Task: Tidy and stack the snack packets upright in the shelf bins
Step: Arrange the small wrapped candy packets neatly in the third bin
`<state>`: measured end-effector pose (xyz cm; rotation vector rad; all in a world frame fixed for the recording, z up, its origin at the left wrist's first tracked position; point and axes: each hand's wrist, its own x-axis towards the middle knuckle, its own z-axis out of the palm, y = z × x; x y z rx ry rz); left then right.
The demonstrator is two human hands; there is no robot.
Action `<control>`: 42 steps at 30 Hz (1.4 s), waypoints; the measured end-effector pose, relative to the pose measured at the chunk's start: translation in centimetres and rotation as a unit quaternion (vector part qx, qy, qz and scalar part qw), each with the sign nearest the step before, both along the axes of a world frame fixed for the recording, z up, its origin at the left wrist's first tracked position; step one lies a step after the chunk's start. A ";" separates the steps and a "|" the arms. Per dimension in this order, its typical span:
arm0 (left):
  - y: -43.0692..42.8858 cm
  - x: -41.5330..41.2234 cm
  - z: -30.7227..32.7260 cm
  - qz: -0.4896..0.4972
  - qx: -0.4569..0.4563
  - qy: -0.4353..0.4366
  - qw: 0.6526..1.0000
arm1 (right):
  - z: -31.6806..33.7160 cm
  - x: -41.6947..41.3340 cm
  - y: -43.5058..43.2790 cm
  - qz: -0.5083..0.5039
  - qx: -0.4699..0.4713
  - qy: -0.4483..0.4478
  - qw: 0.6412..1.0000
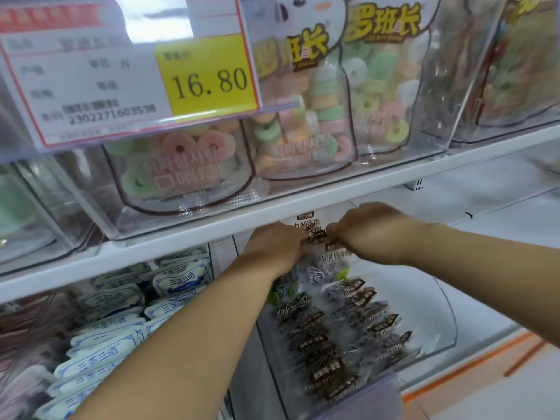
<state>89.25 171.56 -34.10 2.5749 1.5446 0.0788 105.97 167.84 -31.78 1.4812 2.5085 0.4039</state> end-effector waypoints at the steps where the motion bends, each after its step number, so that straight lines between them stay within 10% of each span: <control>1: 0.0 0.1 0.1 -0.002 -0.004 0.018 1.000 | 0.4 0.3 0.0 0.008 0.025 -0.004 1.000; 14: -1.1 -0.9 2.0 0.011 -0.096 -0.077 0.992 | -2.0 -0.3 -1.3 -0.024 0.042 -0.046 0.998; 24: -9.7 -4.8 2.7 0.138 0.049 -0.184 0.972 | -0.9 -4.0 -3.2 -0.013 -0.083 0.240 0.967; 42: -13.4 -7.9 0.9 0.149 0.024 -0.381 0.912 | -0.6 -12.1 1.0 -0.243 -0.177 0.182 0.936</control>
